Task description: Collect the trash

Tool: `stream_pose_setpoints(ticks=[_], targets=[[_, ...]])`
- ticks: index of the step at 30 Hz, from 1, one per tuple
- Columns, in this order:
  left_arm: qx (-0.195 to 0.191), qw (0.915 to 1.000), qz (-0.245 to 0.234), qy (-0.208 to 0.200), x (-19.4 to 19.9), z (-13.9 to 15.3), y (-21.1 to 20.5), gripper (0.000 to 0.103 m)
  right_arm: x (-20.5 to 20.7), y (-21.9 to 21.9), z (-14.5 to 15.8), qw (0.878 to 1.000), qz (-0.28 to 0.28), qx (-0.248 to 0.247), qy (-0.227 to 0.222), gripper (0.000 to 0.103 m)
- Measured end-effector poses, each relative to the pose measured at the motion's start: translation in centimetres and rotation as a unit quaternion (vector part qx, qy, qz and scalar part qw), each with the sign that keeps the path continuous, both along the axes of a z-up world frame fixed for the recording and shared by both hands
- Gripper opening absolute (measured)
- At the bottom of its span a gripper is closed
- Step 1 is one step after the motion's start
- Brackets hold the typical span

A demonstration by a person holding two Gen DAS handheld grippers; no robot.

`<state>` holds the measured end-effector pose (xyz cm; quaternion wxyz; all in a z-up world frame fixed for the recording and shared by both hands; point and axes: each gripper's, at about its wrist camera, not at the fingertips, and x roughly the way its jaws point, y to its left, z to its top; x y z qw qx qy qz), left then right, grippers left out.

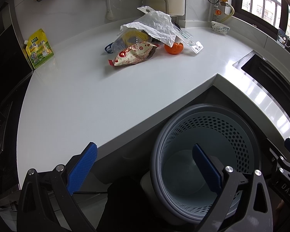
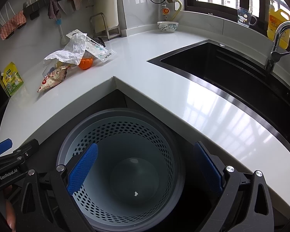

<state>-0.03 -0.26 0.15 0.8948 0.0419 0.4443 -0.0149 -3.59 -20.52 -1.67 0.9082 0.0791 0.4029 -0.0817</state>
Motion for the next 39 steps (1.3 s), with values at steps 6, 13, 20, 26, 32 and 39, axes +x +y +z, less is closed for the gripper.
stream_pose_setpoints(ticks=[6,13,20,26,32,39], targets=[[-0.005,1.0,0.004,-0.003,0.1,0.2,0.3,0.097,0.0,-0.1,0.0,1.0,0.007,0.004,-0.005,0.094],[-0.013,0.9997,0.015,-0.012,1.5,0.9,1.5,0.097,1.1,-0.2,0.1,0.999,0.03,0.009,-0.015,0.094],[-0.018,0.9984,0.035,-0.04,4.5,2.3,3.3,0.097,4.2,-0.6,1.9,0.997,0.057,0.0,-0.047,0.094],[-0.008,0.9973,0.035,-0.065,7.1,3.3,3.8,0.097,8.4,-0.1,3.5,0.994,0.091,-0.013,-0.064,0.094],[-0.01,0.9969,0.037,-0.068,9.9,3.6,4.1,0.097,13.5,0.0,5.0,0.99,0.115,-0.023,-0.073,0.094],[-0.016,0.9969,0.029,-0.071,12.9,3.8,3.7,0.097,20.4,1.5,5.8,0.981,0.171,-0.064,-0.064,0.094]])
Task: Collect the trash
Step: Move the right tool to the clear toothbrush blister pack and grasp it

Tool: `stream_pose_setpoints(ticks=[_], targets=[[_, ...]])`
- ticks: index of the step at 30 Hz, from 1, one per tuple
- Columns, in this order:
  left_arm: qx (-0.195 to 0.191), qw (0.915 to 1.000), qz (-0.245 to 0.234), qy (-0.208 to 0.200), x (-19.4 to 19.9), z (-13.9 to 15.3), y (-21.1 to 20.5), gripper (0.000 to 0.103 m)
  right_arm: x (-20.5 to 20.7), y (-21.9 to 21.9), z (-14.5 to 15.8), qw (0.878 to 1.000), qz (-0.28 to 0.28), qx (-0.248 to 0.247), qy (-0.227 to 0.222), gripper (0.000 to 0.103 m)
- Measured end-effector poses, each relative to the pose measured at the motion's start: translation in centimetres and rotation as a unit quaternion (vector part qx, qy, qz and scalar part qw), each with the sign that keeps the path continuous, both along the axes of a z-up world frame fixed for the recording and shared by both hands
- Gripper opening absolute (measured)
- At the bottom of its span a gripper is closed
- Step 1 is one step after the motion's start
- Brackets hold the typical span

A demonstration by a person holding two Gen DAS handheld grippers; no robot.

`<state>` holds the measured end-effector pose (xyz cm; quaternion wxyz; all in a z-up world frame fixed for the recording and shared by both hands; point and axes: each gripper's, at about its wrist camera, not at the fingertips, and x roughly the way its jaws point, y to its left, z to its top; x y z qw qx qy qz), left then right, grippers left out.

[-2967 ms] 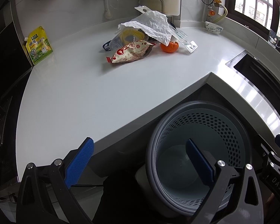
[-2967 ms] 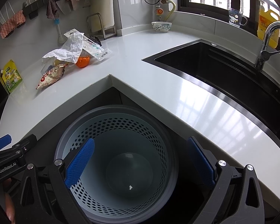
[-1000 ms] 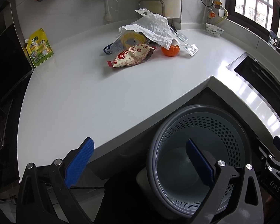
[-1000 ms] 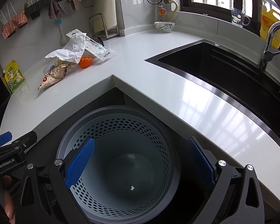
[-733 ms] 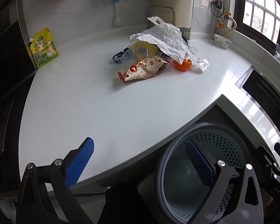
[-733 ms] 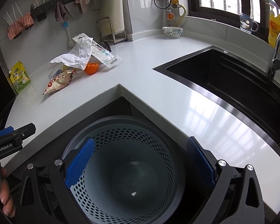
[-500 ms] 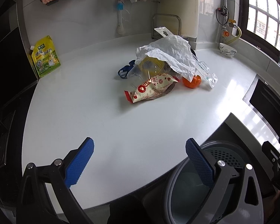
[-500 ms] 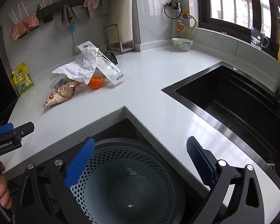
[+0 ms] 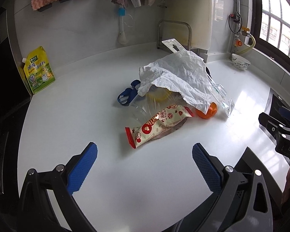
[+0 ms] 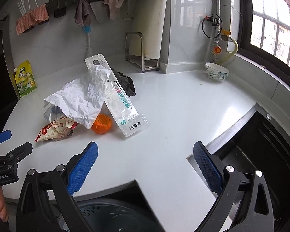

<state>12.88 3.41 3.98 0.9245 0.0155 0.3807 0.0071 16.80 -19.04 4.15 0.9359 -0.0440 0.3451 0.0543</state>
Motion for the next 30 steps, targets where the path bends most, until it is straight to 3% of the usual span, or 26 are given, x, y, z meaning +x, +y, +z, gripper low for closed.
stream_pose_setpoints(ticks=[9,12,30], targets=[[-0.002,0.9999,-0.009,0.005,2.6,-0.3,-0.3,0.097,8.2,2.2,-1.7,0.996,0.068,-0.025,0.05,0.094],[-0.004,0.9999,-0.01,0.009,3.1,-0.5,-0.2,0.097,9.6,2.9,-2.1,0.994,0.082,-0.044,0.052,0.094],[-0.004,0.9997,-0.006,0.023,4.6,-1.5,0.4,0.097,15.8,4.6,-4.4,0.984,0.136,-0.046,0.106,0.094]])
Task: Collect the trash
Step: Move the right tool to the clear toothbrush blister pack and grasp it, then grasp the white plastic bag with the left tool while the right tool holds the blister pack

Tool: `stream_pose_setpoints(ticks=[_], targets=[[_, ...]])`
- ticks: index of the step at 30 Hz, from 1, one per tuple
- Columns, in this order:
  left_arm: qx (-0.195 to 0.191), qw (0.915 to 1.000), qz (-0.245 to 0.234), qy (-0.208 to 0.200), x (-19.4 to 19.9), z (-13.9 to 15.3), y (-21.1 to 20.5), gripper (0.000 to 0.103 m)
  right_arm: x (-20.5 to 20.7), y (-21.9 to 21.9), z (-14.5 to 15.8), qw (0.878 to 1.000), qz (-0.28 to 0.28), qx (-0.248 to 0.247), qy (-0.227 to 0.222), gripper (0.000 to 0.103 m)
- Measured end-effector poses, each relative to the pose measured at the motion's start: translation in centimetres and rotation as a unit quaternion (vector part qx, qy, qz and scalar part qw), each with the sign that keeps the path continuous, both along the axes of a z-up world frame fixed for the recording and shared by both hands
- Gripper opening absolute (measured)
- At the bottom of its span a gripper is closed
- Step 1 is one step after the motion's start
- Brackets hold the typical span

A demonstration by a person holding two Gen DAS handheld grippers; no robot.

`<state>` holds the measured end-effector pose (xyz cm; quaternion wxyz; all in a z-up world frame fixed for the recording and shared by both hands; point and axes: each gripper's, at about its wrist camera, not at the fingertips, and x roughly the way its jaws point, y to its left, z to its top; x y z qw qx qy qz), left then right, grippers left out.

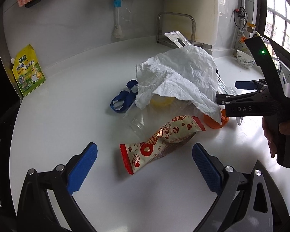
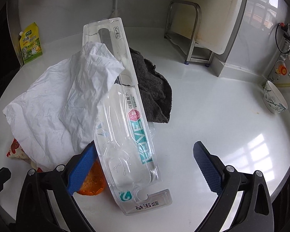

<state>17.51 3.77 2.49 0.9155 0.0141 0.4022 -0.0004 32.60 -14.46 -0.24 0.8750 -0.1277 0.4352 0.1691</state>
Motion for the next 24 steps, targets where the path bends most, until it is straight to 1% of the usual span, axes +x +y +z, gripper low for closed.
stream_pose_setpoints(ticks=[5,6,8,9,10,17,24], targets=[[0.002,1.0,0.001,0.002,0.1,-0.1,0.0,0.097,0.5,0.7,-0.3,1.0,0.022,0.005,0.004,0.093],[0.002,1.0,0.002,0.003,0.2,-0.2,0.0,0.097,0.4,0.7,-0.3,1.0,0.025,0.005,0.001,0.091],[0.002,1.0,0.002,0.003,0.2,-0.2,-0.1,0.097,0.3,0.7,-0.3,0.999,0.036,0.015,0.016,0.069],[0.002,1.0,0.003,0.003,0.2,-0.2,-0.2,0.097,0.3,0.6,-0.4,0.999,0.037,0.02,0.027,0.054],[0.001,1.0,0.003,0.003,0.2,-0.2,-0.2,0.097,0.3,0.4,-0.5,0.998,0.035,0.026,0.034,0.052],[0.0,1.0,0.0,0.001,-0.2,-0.1,-0.5,0.097,-1.1,-1.2,0.4,0.997,0.018,0.071,0.026,0.05],[-0.004,1.0,-0.001,-0.006,-0.3,0.4,-0.8,0.097,-2.7,-3.3,1.5,0.993,-0.034,0.111,0.011,0.049]])
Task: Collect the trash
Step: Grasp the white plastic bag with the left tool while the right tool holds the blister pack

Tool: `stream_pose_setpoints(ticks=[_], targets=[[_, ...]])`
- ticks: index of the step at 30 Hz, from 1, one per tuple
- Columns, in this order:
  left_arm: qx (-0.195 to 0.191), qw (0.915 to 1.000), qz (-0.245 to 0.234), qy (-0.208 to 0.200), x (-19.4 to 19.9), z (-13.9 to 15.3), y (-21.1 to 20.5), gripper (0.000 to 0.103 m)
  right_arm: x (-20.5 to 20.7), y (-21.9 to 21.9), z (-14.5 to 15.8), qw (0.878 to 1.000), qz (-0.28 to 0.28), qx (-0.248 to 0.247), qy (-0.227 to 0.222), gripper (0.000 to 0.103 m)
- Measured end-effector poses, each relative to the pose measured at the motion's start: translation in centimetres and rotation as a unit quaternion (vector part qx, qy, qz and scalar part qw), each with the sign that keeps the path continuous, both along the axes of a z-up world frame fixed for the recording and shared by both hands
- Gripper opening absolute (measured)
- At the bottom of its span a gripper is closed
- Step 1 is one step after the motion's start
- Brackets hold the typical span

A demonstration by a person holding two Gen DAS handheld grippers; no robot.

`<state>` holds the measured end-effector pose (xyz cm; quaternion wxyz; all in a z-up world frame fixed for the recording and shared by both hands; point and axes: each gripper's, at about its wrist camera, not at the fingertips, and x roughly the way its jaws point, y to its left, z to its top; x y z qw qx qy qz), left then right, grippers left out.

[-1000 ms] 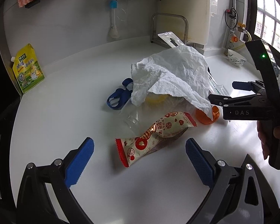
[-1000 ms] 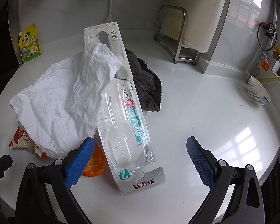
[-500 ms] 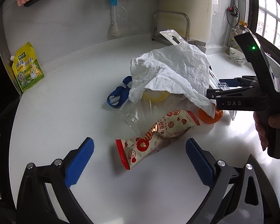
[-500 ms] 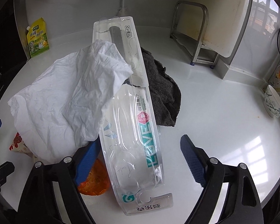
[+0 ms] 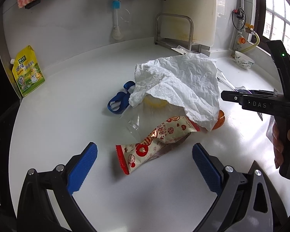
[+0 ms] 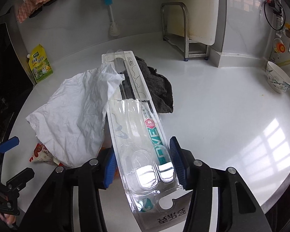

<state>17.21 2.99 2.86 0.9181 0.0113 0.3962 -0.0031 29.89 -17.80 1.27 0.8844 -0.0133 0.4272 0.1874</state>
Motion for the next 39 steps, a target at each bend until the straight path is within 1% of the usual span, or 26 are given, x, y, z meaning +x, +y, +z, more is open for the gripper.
stream_pose_setpoints(ticks=[7,9,17,25,28,31,36,37,39], targets=[[-0.005,0.9999,-0.007,-0.014,0.3,0.8,-0.6,0.097,-2.3,-1.5,0.5,0.999,-0.049,0.015,-0.012,0.048],[-0.007,0.9998,-0.009,-0.017,0.4,1.0,-0.9,0.097,-2.8,-1.9,0.5,0.998,-0.059,0.017,-0.013,0.046],[-0.018,0.9991,-0.016,-0.034,1.9,2.2,-2.1,0.097,-4.9,-3.0,0.7,0.996,-0.074,0.031,-0.025,0.043],[-0.023,0.9988,-0.011,-0.042,4.4,2.7,-2.9,0.097,-5.5,-4.5,0.9,0.993,-0.097,0.056,-0.032,0.041],[-0.017,0.999,-0.009,-0.04,5.4,2.5,-3.5,0.097,-5.5,-5.1,0.7,0.992,-0.103,0.066,-0.028,0.04],[-0.006,0.9994,-0.005,-0.035,6.6,2.0,-4.1,0.097,-5.6,-5.1,0.5,0.992,-0.106,0.065,-0.027,0.04],[0.01,0.9997,-0.008,-0.02,8.4,0.5,-5.1,0.097,-5.6,-4.8,0.4,0.992,-0.104,0.06,-0.029,0.04],[0.013,0.9997,-0.01,-0.019,8.6,0.3,-5.3,0.096,-5.7,-4.8,0.3,0.992,-0.104,0.062,-0.029,0.04],[0.02,0.9994,-0.014,-0.023,8.6,0.0,-5.7,0.09,-5.7,-4.8,0.2,0.992,-0.103,0.065,-0.028,0.04]])
